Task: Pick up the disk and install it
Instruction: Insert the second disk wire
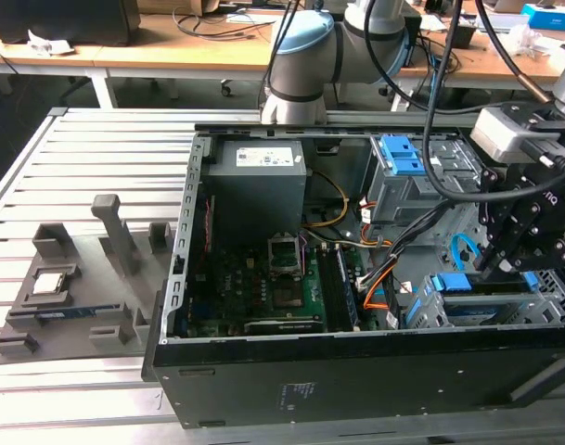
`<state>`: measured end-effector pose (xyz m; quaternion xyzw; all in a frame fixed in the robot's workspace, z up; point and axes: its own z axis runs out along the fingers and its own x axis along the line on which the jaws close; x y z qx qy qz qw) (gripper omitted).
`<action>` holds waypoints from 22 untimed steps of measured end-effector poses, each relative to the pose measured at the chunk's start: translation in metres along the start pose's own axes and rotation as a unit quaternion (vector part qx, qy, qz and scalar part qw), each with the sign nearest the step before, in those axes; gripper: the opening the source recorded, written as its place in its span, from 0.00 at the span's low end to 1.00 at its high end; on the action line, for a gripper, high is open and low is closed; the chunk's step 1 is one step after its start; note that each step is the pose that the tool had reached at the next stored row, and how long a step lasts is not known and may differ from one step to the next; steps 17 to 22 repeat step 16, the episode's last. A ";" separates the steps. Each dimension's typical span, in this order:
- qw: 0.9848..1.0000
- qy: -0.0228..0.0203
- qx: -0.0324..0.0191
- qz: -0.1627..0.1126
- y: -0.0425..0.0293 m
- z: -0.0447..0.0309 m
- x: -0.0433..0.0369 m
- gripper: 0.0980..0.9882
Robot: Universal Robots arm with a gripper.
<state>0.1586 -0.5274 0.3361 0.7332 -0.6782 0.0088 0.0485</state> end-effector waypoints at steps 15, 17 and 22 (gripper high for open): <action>1.000 0.004 0.000 0.000 0.0036 -0.0602 0.0042 0.01; 1.000 0.004 0.000 0.000 0.0036 -0.0602 0.0042 0.01; 1.000 0.004 0.000 0.000 0.0036 -0.0602 0.0042 0.01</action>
